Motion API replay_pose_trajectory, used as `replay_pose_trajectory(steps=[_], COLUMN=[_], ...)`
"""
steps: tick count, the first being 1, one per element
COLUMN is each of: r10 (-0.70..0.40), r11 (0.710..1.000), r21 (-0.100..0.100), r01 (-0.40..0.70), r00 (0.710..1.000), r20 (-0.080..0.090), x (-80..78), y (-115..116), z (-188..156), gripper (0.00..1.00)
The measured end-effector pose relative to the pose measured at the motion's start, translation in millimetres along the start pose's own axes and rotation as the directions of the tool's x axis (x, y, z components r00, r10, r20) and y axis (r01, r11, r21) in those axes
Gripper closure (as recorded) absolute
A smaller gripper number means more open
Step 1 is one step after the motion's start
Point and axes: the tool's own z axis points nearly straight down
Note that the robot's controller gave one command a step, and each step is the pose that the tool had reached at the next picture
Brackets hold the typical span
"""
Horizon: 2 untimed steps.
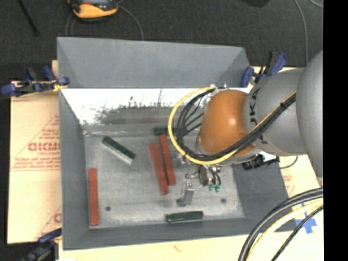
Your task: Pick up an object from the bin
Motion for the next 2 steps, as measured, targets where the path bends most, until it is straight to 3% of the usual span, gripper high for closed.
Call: replay_pose_trajectory(steps=[1, 2], r10=[0.024, 0.071], r11=[1.0, 0.997], r21=[0.0, -0.004], r01=[-0.024, -0.071], r00=[1.0, 0.997], r20=[-0.001, 0.001], x=[29.3, -4.3], y=[-57, 24], z=[32, 41], gripper=[0.0, 1.0])
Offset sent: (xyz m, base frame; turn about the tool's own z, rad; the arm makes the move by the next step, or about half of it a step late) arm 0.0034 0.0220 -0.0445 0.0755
